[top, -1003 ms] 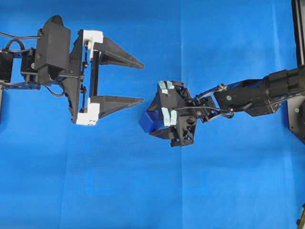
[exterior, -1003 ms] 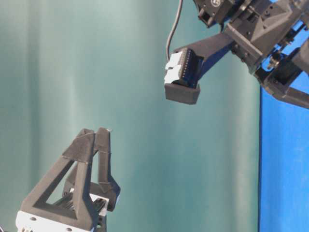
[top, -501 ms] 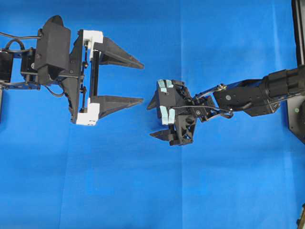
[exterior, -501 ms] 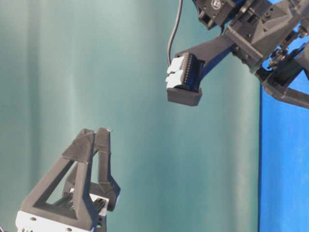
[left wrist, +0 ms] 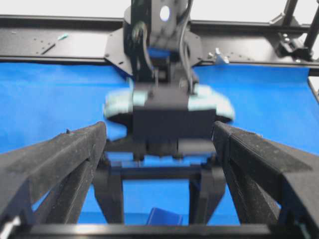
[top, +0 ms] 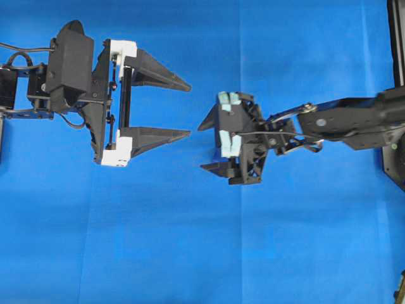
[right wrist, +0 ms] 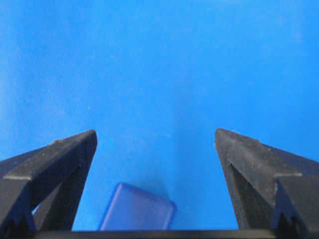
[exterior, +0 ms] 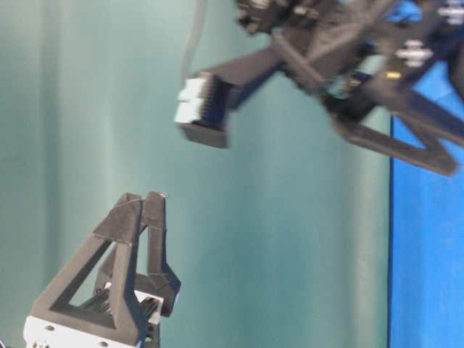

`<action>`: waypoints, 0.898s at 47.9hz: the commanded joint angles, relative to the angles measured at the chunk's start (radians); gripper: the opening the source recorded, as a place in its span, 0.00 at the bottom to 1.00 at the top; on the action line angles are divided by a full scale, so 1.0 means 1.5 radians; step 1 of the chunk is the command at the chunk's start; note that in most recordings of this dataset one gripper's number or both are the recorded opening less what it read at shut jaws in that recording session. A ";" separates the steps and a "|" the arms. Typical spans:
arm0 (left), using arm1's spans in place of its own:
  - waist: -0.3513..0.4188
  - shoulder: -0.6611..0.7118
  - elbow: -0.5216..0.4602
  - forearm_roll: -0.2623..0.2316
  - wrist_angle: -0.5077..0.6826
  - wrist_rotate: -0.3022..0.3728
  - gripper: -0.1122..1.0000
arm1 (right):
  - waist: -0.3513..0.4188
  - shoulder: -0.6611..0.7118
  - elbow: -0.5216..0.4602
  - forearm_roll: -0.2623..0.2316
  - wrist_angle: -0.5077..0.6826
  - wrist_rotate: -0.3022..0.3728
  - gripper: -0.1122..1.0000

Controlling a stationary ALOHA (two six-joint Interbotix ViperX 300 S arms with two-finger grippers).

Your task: Handover the blue block to the right arm after grasping it with the left arm, then place it in the designated position.

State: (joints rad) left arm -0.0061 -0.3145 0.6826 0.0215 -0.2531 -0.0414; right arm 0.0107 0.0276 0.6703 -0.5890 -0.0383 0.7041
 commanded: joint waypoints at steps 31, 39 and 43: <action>0.001 -0.005 -0.022 0.000 -0.004 0.000 0.93 | 0.021 -0.352 0.042 -0.002 0.181 -0.001 0.91; 0.001 -0.004 -0.022 -0.001 -0.005 0.000 0.93 | 0.022 -0.404 0.064 -0.003 0.182 -0.001 0.91; 0.001 -0.004 -0.022 -0.001 -0.005 0.000 0.93 | 0.021 -0.410 0.067 -0.003 0.181 -0.001 0.91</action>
State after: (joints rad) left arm -0.0061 -0.3145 0.6765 0.0215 -0.2531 -0.0399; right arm 0.0414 -0.5752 0.7793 -0.5921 0.2378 0.7041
